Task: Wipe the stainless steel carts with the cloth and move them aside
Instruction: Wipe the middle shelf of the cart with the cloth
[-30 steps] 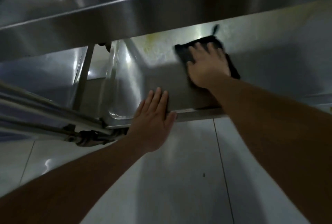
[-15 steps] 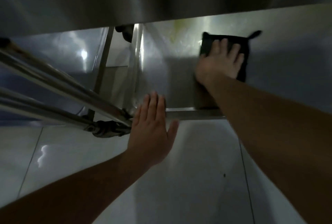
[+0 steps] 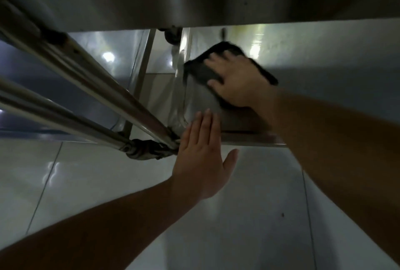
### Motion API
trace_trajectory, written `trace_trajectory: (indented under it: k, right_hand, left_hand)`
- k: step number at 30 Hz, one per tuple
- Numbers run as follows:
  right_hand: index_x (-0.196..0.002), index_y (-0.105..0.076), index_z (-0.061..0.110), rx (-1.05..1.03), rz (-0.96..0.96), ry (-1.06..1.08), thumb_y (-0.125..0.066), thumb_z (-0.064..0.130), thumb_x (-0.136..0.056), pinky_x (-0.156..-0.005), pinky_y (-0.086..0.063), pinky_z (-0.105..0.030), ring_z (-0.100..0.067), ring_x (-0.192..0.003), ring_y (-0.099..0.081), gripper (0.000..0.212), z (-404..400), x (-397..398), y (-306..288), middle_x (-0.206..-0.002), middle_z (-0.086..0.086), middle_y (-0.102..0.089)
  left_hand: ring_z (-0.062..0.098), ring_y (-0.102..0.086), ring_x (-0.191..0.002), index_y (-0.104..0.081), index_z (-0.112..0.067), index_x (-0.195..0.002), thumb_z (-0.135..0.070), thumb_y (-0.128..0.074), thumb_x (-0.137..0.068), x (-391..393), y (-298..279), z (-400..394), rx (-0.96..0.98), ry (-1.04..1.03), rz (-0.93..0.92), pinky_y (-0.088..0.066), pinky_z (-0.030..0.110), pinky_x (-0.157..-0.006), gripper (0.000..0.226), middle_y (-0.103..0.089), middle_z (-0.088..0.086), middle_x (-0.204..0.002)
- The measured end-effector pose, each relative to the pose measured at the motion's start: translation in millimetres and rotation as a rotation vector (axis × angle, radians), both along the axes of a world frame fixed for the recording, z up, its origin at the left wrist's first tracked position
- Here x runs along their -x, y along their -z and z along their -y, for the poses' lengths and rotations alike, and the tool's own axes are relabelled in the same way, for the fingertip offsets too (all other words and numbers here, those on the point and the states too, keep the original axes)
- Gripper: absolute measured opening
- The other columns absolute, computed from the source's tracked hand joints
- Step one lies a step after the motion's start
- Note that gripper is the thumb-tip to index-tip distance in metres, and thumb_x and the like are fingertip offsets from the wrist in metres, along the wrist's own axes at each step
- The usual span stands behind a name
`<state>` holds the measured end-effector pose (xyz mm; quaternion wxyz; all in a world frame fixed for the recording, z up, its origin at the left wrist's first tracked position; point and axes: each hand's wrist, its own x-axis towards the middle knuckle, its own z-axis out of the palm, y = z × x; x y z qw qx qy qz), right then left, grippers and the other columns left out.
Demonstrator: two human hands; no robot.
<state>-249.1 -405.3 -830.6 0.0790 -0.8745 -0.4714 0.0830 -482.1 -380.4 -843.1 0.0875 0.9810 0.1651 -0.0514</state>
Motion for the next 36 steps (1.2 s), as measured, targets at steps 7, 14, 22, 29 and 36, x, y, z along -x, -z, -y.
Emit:
trace_trajectory:
  k: [7, 14, 22, 29, 36]
  right_hand:
    - [-0.166, -0.016, 0.033, 0.005, -0.093, 0.385, -0.029, 0.056, -0.104, -0.128, 0.0, -0.047, -0.025, -0.161, -0.001, 0.068, 34.0, -14.3, 0.5, -0.175, 0.009, -0.007]
    - [-0.165, -0.018, 0.04, -0.023, -0.1, 0.023, -0.03, 0.057, -0.106, -0.128, 0.002, -0.04, -0.015, -0.161, -0.002, 0.062, 46.1, 37.1, 3.5, -0.172, 0.018, -0.012]
    - [-0.166, -0.012, 0.04, 0.017, -0.09, 0.008, -0.028, 0.056, -0.106, -0.126, 0.008, -0.038, -0.017, -0.161, 0.004, 0.064, 70.1, 59.9, 10.2, -0.173, 0.019, -0.006]
    - [-0.165, -0.011, 0.041, 0.014, -0.111, -0.139, -0.02, 0.062, -0.105, -0.127, 0.006, -0.041, -0.016, -0.161, 0.004, 0.064, 16.4, 62.5, 4.7, -0.172, 0.019, -0.006]
    - [-0.167, -0.003, 0.032, 0.091, -0.174, 0.126, -0.023, 0.06, -0.106, -0.127, 0.004, -0.053, -0.032, -0.16, 0.007, 0.07, -89.7, 35.3, -5.1, -0.175, 0.007, 0.004]
  left_hand:
    - [0.018, 0.027, -0.159, 0.012, -0.017, -0.168, -0.077, -0.006, -0.098, -0.6, 0.5, -1.7, 0.031, 0.001, -0.02, 0.02, 0.038, -0.125, 0.094, 0.019, 0.003, -0.176]
    - [0.019, -0.011, -0.161, -0.04, -0.015, -0.156, -0.049, -0.054, -0.104, 7.7, -14.9, -12.7, 0.265, -0.008, 0.185, -0.014, 0.04, -0.131, 0.063, -0.02, 0.005, -0.174]
    - [0.017, 0.013, -0.162, 0.0, -0.018, -0.168, -0.042, -0.061, -0.098, 50.5, -13.2, -9.2, 0.068, -0.058, 0.117, 0.005, 0.035, -0.126, 0.096, 0.001, 0.002, -0.176]
    - [0.022, 0.036, -0.155, 0.027, -0.012, -0.162, -0.057, -0.053, -0.095, 59.1, -12.5, -7.1, 0.017, -0.025, -0.049, 0.012, 0.039, -0.124, 0.114, 0.035, 0.009, -0.17]
    - [0.019, 0.034, -0.156, 0.025, -0.014, -0.163, -0.055, -0.05, -0.097, 62.8, -10.7, -16.1, 0.089, 0.002, -0.052, 0.001, 0.036, -0.128, 0.109, 0.036, 0.004, -0.17]
